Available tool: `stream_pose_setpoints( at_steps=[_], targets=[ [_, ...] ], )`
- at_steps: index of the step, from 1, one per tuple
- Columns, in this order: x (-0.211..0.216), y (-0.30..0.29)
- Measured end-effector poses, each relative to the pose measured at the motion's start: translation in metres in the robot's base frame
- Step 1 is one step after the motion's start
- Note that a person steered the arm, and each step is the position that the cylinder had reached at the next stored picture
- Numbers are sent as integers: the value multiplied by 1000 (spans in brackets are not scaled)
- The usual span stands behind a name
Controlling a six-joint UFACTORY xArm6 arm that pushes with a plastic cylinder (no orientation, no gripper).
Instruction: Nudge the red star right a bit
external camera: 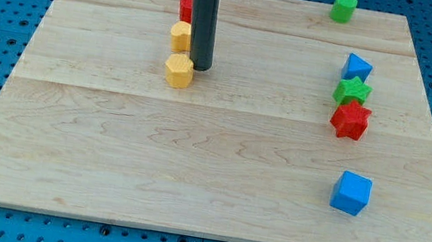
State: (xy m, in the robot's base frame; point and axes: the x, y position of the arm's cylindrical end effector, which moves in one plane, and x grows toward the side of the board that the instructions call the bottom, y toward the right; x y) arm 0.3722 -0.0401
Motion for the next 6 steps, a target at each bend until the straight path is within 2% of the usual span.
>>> stream_pose_setpoints(
  at_steps=[1, 3, 4, 5, 6],
  targets=[
    [10, 43],
    [19, 12],
    [59, 44],
    [85, 141],
    [89, 244]
  ],
)
